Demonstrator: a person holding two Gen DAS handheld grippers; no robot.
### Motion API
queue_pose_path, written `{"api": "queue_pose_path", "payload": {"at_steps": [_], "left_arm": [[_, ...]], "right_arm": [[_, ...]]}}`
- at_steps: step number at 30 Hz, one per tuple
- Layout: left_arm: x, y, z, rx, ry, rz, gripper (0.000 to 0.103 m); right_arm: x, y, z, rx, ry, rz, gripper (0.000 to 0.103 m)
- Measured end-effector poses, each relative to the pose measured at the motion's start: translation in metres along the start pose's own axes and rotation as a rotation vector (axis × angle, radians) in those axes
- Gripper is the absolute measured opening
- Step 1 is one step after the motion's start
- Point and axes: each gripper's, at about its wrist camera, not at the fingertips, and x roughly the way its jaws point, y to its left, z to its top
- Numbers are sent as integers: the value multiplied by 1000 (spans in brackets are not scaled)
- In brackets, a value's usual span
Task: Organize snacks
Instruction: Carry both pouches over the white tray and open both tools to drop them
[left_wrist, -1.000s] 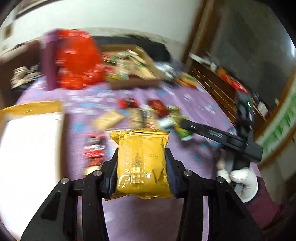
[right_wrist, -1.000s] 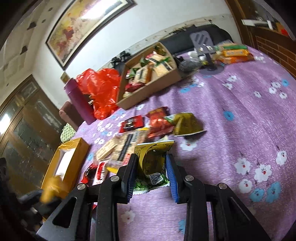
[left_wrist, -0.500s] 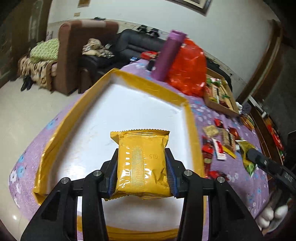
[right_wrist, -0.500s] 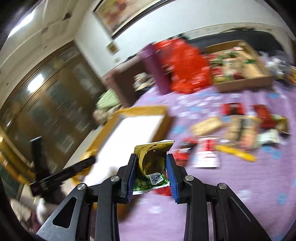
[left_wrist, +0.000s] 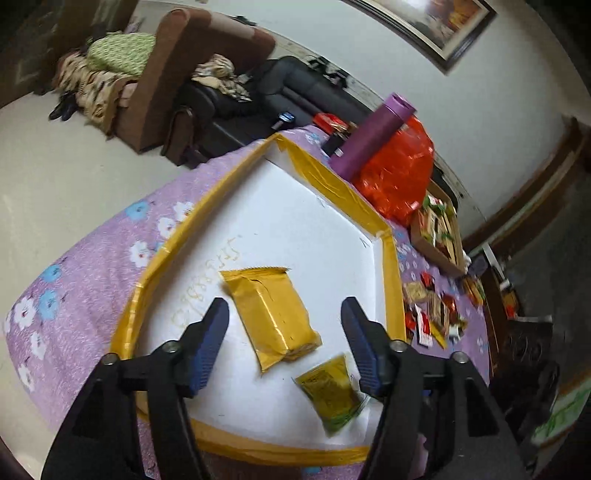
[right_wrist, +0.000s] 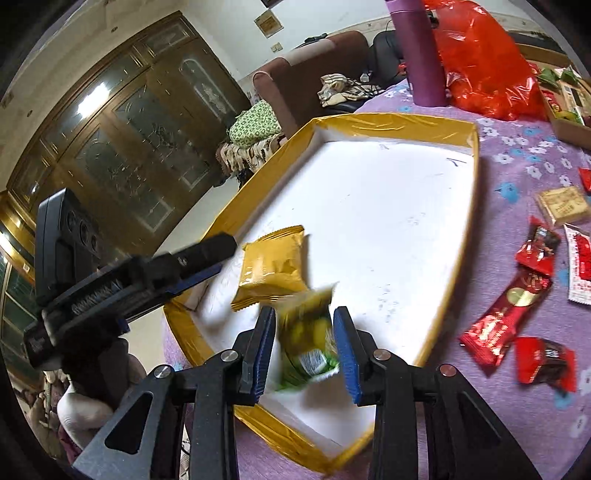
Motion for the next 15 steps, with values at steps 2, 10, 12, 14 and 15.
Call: {"api": "queue_pose_path", "payload": {"at_steps": [2,10,12,14,15], "left_arm": [[-4,-1,0,-17,-7,-34,64],[-17,-26,-6,0,-26,-155,64],[-16,-43,-11,53,-12,-147,64],[-15,-57,-16,102,-1,-140,64],[-13,-64,-20,124,6,-140,64]], "right_arm": [[-3,4,-2,-12,-10,5,37],[-89,-64,-5,118,-184,-77,40],[-111,-95,-10,174,-221,-135,40],[-126,-121,-17,229,-242,-183,40],[-132,-134,-23,258,-246,-200,40]]}}
